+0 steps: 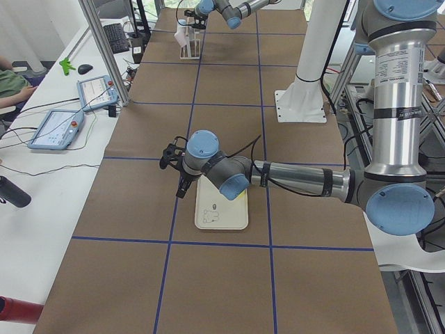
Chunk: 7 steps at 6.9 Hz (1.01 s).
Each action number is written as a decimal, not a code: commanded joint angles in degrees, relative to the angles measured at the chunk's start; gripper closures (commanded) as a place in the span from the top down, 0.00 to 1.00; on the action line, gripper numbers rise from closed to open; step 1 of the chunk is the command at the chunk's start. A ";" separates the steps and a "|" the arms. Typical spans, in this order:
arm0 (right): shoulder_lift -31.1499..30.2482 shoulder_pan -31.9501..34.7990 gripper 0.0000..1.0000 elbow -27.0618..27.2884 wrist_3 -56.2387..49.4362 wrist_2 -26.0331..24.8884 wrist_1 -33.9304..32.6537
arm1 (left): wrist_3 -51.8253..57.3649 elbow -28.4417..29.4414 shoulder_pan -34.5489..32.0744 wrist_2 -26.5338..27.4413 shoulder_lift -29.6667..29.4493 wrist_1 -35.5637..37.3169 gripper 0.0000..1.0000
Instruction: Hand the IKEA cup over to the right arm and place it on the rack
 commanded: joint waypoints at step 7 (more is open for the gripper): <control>-1.54 3.88 0.98 18.57 14.53 23.03 -0.25 | -1.66 -0.63 0.03 0.53 -0.18 0.00 1.00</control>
